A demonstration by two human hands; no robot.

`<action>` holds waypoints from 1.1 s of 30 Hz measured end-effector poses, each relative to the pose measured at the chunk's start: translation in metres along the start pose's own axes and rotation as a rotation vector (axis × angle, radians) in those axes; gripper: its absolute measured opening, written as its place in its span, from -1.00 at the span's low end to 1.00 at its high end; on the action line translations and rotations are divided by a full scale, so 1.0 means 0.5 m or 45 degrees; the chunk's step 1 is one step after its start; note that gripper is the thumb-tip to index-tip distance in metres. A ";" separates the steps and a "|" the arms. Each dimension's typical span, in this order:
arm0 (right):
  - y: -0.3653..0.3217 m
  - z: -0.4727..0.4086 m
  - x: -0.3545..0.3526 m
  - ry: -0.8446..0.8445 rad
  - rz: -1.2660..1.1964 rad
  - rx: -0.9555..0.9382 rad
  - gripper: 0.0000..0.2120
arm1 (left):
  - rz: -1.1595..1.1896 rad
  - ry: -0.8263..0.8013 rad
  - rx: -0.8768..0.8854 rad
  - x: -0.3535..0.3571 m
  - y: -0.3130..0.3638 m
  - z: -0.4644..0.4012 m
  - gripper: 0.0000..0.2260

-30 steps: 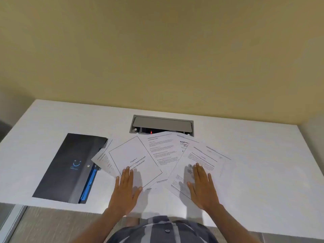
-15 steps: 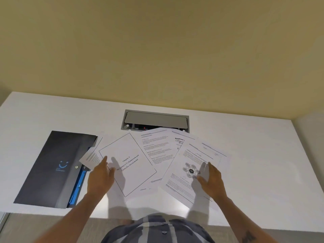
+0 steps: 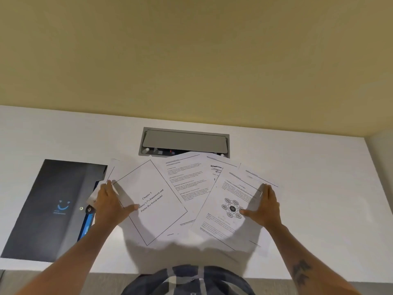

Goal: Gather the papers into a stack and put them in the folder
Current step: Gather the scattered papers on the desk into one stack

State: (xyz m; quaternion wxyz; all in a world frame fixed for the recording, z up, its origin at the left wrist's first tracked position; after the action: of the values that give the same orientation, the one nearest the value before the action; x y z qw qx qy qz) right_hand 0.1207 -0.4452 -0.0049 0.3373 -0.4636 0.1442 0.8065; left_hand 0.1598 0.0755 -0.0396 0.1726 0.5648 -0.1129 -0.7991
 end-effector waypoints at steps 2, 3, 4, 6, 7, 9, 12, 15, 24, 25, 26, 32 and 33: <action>-0.001 -0.008 0.004 0.017 0.010 -0.004 0.30 | 0.005 -0.031 -0.015 0.008 0.005 -0.007 0.31; -0.001 -0.013 0.006 0.018 0.013 -0.006 0.33 | 0.002 -0.031 -0.020 0.010 0.009 -0.009 0.31; -0.001 -0.016 0.007 0.010 0.024 -0.004 0.36 | 0.005 -0.023 -0.027 0.012 0.011 -0.012 0.31; 0.002 -0.017 0.012 -0.022 0.052 0.013 0.41 | 0.051 -0.002 -0.041 0.013 0.012 -0.016 0.31; 0.003 -0.017 0.015 -0.030 0.055 0.015 0.41 | 0.078 0.006 -0.036 0.014 0.012 -0.017 0.31; 0.003 -0.015 0.020 -0.037 0.055 0.005 0.38 | 0.094 0.000 -0.012 0.017 0.010 -0.021 0.31; 0.000 -0.009 0.025 -0.053 0.027 -0.003 0.32 | 0.088 -0.004 0.026 0.019 0.007 -0.025 0.30; -0.002 -0.003 0.027 -0.057 -0.019 -0.004 0.29 | 0.075 -0.015 0.036 0.016 0.005 -0.026 0.29; -0.003 0.003 0.033 -0.071 -0.086 0.001 0.25 | 0.030 -0.075 0.021 0.015 0.002 -0.028 0.28; -0.003 0.004 0.034 -0.075 -0.100 0.006 0.24 | 0.023 -0.072 0.023 0.016 0.001 -0.028 0.28; -0.003 0.005 0.034 -0.077 -0.117 0.015 0.24 | 0.018 -0.071 0.026 0.017 0.000 -0.029 0.28; -0.004 0.011 0.039 -0.076 -0.146 0.019 0.16 | 0.027 0.015 0.043 0.018 0.010 -0.026 0.15; -0.005 0.012 0.039 -0.074 -0.146 0.016 0.15 | 0.025 0.053 0.060 0.016 0.010 -0.025 0.11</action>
State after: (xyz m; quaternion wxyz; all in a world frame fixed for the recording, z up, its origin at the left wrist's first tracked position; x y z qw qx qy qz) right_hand 0.1115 -0.4322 -0.0181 0.3900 -0.4454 0.1126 0.7980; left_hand 0.1697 0.0677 -0.0486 0.1692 0.5842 -0.1337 -0.7824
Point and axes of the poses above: each hand's wrist, its own z-axis away from the middle knuckle, its own x-axis out of the palm, y = z × x, the point moved 3 cm from there along -z, towards the middle knuckle, and after that the axes turned 15 degrees about x, right-handed, at the moved point
